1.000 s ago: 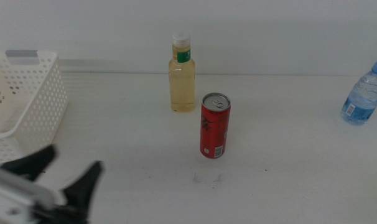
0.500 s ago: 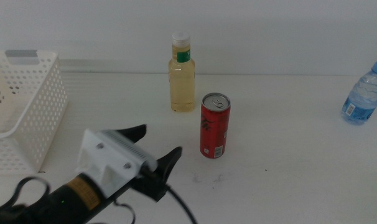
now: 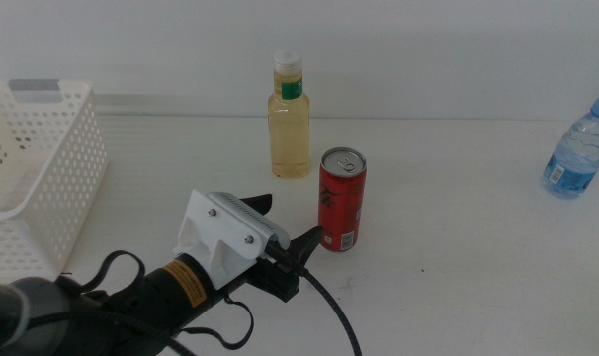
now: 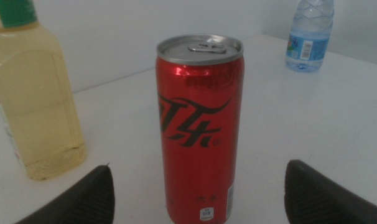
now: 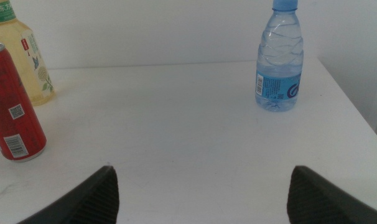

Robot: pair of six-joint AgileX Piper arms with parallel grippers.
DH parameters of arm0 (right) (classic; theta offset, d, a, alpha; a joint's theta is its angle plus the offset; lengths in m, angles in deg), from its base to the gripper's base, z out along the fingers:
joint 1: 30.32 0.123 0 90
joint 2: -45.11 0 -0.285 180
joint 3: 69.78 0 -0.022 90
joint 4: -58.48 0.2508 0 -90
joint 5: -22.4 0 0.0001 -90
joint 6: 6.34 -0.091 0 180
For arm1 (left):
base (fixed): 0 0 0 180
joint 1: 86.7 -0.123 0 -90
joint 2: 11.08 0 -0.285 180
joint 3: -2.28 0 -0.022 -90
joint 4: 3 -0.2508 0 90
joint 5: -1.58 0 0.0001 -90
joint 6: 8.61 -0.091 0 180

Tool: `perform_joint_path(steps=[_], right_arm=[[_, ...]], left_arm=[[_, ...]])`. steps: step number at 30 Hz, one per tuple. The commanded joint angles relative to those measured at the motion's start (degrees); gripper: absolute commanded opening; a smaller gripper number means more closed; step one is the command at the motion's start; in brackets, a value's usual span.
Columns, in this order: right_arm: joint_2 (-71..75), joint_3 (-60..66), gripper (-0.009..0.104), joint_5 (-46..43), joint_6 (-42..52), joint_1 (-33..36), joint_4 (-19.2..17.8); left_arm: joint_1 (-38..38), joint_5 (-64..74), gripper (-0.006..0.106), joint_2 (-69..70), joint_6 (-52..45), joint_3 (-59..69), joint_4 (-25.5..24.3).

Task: Use arms to grab the bottles and put them into the dustbin to the left of the table.

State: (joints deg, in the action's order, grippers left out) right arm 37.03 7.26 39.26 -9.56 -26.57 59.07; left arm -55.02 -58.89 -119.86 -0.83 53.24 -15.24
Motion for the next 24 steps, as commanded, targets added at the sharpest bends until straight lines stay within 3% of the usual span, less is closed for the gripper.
perform_joint_path(steps=[1, 10, 24], right_arm=[[0.3, 0.18, 0.089, -0.58, 0.19, -0.3, -0.6], [0.3, 0.18, 0.089, -0.58, 0.19, -0.3, -0.6], [0.3, 0.18, 0.089, -0.58, 0.19, -0.3, -0.6]], left_arm=[[0.39, -1.86, 0.094, -1.05, 1.24, -1.06, 0.48], [0.39, -2.8, 0.094, -10.06, 6.36, -8.31, -3.35], [0.39, -3.75, 0.094, -21.83, 9.23, -20.18, -2.82]])
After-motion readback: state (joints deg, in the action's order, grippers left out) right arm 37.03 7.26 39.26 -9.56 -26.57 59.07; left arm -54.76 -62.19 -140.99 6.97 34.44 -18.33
